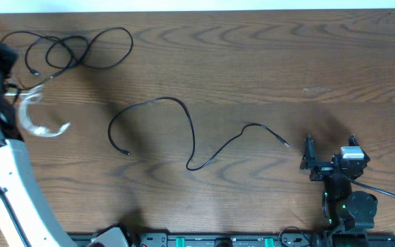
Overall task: Untangle cables
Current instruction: 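Carry the white cable to the far left edge and release it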
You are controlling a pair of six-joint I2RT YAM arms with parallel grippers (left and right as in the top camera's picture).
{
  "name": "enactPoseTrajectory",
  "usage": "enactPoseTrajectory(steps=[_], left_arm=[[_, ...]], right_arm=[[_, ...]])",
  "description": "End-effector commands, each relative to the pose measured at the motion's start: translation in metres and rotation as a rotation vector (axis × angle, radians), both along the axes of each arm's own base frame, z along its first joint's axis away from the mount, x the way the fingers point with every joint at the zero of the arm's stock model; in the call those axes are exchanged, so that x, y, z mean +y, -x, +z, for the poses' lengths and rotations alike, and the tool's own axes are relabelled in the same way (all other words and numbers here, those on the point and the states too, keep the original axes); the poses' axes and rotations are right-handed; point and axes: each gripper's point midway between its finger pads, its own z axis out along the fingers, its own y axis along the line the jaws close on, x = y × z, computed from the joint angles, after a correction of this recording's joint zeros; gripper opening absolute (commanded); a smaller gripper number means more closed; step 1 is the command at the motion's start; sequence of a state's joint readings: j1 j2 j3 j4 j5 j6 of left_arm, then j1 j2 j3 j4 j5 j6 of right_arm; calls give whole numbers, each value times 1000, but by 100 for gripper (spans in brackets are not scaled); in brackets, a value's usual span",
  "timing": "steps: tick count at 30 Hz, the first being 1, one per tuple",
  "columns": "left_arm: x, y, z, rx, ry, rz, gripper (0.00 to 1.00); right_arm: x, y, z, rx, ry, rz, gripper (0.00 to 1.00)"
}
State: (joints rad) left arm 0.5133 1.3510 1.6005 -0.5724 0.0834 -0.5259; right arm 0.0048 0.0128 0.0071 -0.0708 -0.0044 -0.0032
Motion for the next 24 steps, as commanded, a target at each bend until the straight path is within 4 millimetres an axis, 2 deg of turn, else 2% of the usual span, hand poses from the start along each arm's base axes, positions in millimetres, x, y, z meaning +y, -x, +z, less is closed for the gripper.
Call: enactPoseTrajectory(steps=[1,7,13,16,21,24], left_arm=[[38,10,-7,22,-2,125,7],[104,31,-46,185,-61,337,8],[159,34,-81,352,-187,367,7],[179,33,-92,399,-233,367,8],[223,55,-104,506,-290,488,8],[242,69,-124,591,-294,529,7]], right_arm=[[3,0,-1,4,-14,10,99],[3,0,-1,4,-14,10,99],[3,0,-1,4,-14,10,99],[3,0,-1,4,-13,9,99],[3,0,-1,4,-14,10,99],[3,0,-1,4,-14,10,99]])
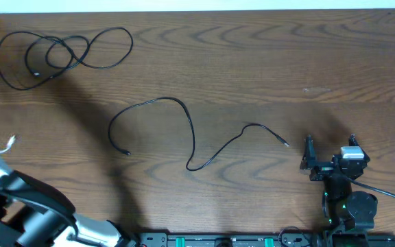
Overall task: Untangle cables
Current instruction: 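Carry the white cable to the far left edge and release it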
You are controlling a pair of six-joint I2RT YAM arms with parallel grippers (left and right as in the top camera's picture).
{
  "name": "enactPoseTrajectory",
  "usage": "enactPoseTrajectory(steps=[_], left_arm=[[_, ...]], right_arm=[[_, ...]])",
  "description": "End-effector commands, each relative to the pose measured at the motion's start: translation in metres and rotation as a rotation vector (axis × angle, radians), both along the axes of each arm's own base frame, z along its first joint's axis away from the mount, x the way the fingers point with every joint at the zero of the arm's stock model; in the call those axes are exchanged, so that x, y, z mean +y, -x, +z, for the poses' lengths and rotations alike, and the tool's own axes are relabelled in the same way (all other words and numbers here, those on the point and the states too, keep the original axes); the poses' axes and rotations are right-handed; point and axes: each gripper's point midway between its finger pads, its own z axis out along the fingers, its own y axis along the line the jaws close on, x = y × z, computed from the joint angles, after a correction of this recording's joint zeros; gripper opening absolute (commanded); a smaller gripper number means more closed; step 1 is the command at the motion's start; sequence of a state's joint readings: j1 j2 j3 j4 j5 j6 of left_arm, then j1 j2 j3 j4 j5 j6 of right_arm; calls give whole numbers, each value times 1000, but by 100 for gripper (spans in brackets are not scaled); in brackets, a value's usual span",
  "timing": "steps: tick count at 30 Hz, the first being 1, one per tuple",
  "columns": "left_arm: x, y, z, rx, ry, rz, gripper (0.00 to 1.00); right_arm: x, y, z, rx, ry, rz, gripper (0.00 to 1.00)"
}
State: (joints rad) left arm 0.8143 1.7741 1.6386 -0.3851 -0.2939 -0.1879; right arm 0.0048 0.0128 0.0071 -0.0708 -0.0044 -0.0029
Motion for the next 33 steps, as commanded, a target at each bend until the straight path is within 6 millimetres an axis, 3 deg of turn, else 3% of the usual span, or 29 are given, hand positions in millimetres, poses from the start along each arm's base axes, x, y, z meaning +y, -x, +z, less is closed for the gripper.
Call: enactPoseTrajectory(steps=[1,7,9,11,16,22,25,28,33], left_arm=[[29,25,-7,135,-51,70,8],[47,34,-78,243,65,90,8],[45,21,-97,235,105,42,8],[35,-6,-111,164,161,-73,8],[14,-59,-100,-53,211,-223,8],[6,-72,-95,-92,217,-245,8],[-5,-87,-92,-150,254,-336,8],[-3,-82,-93,-143,258,-321,8],[27,-22,-112,10,245,-88,8]], right_arm=[[3,0,-1,4,-13,10,99],[3,0,-1,4,-13,10,99],[3,0,-1,4,-13,10,99],[3,0,-1,4,-13,10,99],[3,0,-1,4,-13,10,99],[3,0,-1,4,-13,10,99],[3,0,-1,4,-13,9,99],[3,0,-1,4,-13,9,99],[3,0,-1,4,-13,10,99]])
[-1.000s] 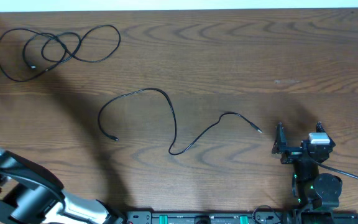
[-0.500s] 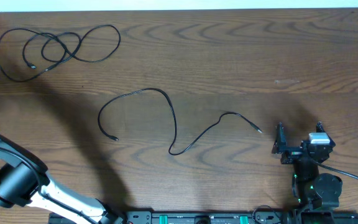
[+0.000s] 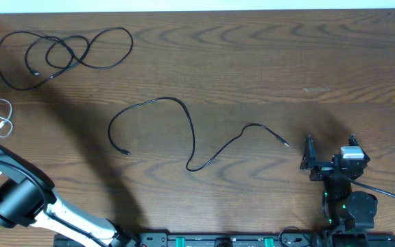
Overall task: Untangle cables
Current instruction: 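Carry the white cable to the far left edge and release it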
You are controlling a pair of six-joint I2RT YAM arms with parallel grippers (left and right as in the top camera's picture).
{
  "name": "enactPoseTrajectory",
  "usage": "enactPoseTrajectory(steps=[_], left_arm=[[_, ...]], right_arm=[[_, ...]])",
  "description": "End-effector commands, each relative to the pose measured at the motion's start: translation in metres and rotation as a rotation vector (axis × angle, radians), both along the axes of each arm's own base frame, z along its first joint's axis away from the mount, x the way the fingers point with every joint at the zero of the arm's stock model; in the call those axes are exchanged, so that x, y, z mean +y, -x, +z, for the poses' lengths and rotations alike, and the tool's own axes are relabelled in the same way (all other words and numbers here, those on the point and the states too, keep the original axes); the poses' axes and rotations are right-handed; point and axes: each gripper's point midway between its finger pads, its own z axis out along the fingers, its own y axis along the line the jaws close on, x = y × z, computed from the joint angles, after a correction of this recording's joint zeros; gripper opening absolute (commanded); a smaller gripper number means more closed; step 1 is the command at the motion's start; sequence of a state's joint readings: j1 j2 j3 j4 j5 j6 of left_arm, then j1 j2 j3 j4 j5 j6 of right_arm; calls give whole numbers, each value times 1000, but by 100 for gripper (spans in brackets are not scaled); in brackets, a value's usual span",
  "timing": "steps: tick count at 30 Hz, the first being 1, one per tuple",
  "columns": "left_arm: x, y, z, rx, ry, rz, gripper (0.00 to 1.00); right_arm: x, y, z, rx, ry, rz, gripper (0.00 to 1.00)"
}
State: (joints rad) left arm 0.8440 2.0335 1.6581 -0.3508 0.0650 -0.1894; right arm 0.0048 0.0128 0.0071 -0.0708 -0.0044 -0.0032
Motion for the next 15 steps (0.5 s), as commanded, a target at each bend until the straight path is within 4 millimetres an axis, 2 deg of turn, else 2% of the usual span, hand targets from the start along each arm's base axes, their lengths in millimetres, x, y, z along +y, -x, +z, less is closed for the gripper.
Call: enactPoseTrajectory(steps=[1,4,7,15], left_arm=[[34,49,11,93,-68,182,8],[47,82,4,150,-63,261,8],[54,99,0,157,-48,291,8],[52,93,-2,134,-30,267,8]], right_arm=[[3,0,-1,4,-14,10,99],[3,0,-1,4,-14,10,99],[3,0,-1,4,-13,10,99],[3,0,-1,4,-14,10,99]])
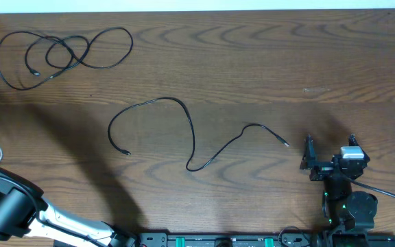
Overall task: Untangle cables
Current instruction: 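Carry the white cable to the far left edge and release it, then move the left gripper to the central black cable and lower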
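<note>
A black cable (60, 51) lies in tangled loops at the table's far left. A second black cable (187, 137) snakes alone across the middle, its ends at the left and right. A thin white cable shows as a small loop at the left frame edge, just above my left arm (5, 206). That arm's gripper is cut off by the edge, and the white cable seems to hang from it. My right gripper (330, 141) rests open near the front right, with nothing between its fingers.
The wooden table (266, 68) has its far edge along the top of the view. A black rail with green connectors (218, 241) runs along the front edge. The right arm's base (352, 209) stands at the front right.
My left arm has dropped toward the front left corner, and the white cable loop has gone with it, lower along the left edge. The black cables and the right arm are unchanged.
At first my left gripper held the white cable in a big loop just below the tangled black cable. It then swung off to the left edge with only a bit of white showing. The white loop stayed at that edge afterwards. Both black cables kept their places.
</note>
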You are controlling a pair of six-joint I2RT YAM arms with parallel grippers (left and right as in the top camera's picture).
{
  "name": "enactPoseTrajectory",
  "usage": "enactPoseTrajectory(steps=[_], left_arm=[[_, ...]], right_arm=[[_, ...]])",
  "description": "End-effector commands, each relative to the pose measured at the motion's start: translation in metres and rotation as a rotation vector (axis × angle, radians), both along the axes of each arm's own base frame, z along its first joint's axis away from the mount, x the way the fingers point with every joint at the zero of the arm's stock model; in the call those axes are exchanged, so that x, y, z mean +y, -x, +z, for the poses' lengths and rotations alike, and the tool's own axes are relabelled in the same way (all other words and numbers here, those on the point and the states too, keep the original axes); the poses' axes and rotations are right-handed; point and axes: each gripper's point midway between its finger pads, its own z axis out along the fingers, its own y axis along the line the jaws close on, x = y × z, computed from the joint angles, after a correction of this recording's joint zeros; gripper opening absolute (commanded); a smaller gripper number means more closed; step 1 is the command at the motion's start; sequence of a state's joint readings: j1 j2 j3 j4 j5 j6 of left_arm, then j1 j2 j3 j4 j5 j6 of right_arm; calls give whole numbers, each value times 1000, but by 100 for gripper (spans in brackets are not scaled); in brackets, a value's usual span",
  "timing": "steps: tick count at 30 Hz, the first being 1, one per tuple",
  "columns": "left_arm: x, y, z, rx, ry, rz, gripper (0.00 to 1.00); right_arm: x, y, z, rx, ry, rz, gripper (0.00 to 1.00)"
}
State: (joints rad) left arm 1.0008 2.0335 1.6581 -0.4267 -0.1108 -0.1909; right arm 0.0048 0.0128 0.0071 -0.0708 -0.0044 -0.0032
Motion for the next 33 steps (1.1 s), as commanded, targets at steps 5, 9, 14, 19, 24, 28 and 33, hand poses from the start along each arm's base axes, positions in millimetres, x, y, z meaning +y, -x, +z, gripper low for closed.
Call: enactPoseTrajectory(steps=[5,9,14,19,24,28,33], left_arm=[[-8,-11,-10,20,21,-10,42],[-13,-3,-36,80,75,2,75],[-21,-7,-31,86,82,-12,77],[-42,-36,21,25,1,-79,77],[-85,-72,92,-141,-62,-122,78],[-174,-126,137,-412,117,-341,78],[-315,-163,139,-495,489,-657,78]], right_arm=[[3,0,-1,4,-13,10,99],[3,0,-1,4,-14,10,99],[3,0,-1,4,-13,9,99],[3,0,-1,4,-14,10,99],[3,0,-1,4,-14,9,99],[3,0,-1,4,-13,10,99],[3,0,-1,4,-14,10,99]])
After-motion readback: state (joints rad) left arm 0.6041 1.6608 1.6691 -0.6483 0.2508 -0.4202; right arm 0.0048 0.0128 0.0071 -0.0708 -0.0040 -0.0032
